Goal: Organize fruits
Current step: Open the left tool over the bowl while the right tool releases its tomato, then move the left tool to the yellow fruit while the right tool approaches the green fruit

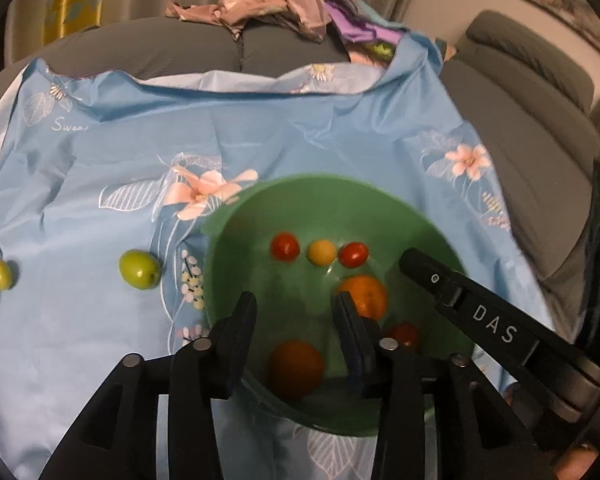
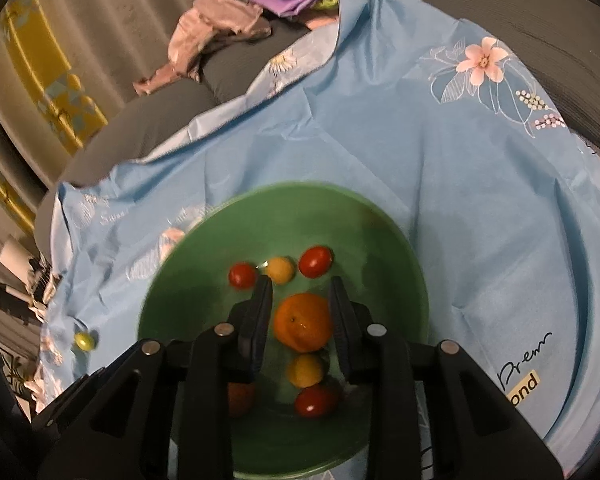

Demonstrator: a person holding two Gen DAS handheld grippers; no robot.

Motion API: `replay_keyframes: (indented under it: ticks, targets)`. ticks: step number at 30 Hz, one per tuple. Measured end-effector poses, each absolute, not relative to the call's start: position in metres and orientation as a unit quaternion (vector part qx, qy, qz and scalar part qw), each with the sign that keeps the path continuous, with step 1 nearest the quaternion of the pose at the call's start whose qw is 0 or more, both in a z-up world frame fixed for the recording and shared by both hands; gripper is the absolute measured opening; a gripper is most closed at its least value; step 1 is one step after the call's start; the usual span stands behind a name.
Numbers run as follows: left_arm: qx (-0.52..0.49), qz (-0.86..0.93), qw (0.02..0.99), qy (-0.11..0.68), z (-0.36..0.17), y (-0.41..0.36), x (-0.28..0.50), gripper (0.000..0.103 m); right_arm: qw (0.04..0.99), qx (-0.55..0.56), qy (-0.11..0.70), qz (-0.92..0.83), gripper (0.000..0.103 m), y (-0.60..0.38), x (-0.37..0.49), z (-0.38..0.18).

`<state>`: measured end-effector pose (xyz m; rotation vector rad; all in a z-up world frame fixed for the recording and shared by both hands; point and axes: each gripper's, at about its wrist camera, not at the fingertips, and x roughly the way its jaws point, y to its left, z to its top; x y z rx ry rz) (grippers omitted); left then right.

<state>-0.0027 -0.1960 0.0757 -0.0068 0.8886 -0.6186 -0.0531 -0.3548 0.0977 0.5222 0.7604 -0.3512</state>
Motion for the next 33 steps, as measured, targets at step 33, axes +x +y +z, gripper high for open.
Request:
replay_keyframes:
  ticks: [33]
  targets:
    - [-0.119, -0.056, 0.893, 0.431, 0.076, 0.057, 0.084, 0.055, 0.909, 0.146, 0.390, 0.008, 0.058, -0.224, 0.011, 0.116]
